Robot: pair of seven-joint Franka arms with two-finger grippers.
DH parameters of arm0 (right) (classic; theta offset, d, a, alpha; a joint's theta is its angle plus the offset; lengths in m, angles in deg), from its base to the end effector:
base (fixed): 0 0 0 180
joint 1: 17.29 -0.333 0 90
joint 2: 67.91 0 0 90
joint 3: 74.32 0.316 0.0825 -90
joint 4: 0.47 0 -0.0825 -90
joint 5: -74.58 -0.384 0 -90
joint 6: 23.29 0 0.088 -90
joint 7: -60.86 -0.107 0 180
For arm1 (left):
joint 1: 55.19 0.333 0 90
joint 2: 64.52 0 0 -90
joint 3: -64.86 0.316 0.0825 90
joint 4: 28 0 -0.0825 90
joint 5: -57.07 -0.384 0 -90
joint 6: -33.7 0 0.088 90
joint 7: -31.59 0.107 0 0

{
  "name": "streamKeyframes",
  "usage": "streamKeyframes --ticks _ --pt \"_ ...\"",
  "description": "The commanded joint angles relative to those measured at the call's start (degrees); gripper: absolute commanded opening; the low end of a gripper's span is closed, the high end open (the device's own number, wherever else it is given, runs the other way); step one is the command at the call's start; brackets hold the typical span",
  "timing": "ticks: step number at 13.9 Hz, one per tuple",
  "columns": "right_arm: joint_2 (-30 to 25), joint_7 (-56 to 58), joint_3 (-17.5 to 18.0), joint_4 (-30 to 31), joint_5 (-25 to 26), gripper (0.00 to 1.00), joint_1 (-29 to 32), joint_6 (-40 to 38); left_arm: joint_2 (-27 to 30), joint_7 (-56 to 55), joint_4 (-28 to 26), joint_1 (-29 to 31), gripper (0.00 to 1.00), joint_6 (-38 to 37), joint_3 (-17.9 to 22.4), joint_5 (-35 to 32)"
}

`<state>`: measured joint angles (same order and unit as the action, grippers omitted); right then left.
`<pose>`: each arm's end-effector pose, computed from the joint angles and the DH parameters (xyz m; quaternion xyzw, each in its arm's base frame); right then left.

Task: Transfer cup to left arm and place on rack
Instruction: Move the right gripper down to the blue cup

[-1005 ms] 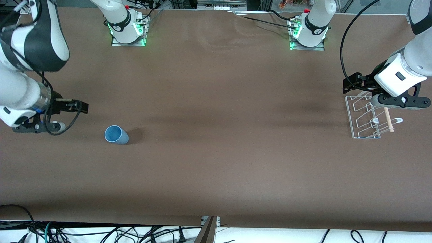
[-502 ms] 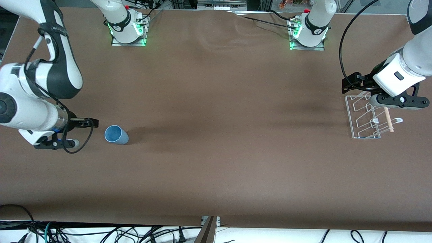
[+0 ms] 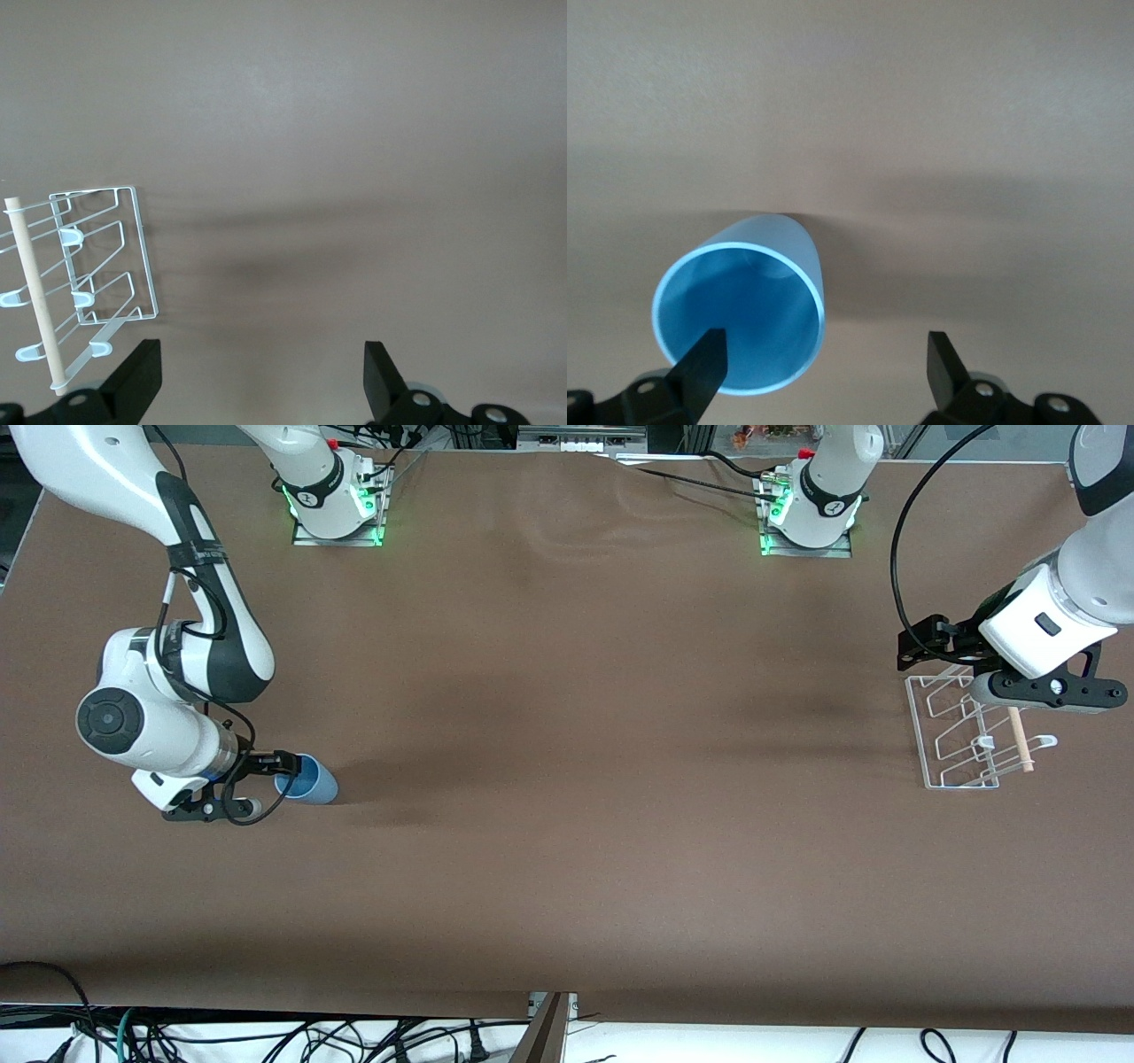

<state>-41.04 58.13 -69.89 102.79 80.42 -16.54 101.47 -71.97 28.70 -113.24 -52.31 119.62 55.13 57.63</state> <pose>0.6401 0.0339 0.2792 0.9980 0.0359 -0.0444 0.0254 0.5810 -0.0645 0.5844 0.9976 -0.0345 -0.0592 0.0109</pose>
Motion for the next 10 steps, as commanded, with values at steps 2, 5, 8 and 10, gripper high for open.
streamKeyframes --ticks 2,5,8,10 --pt "-0.51 0.44 0.58 3.0 -1.35 1.0 1.18 3.12 -0.54 0.69 1.21 0.02 1.0 -0.58 -0.11 -0.3" --pt "0.11 0.44 0.58 3.09 -2.24 1.0 1.27 3.56 -0.54 0.69 1.13 0.11 1.0 -0.58 -0.03 -0.29" --pt "1.16 0.44 0.67 3.18 -2.76 0.7 1.27 3.65 -0.54 0.69 1.13 0.2 1.0 -0.67 -0.11 -0.29" --pt "1.34 0.53 0.67 3.27 -4.69 0.35 1.36 3.56 -0.54 0.78 1.04 0.37 1.0 -0.67 -0.03 -0.29"
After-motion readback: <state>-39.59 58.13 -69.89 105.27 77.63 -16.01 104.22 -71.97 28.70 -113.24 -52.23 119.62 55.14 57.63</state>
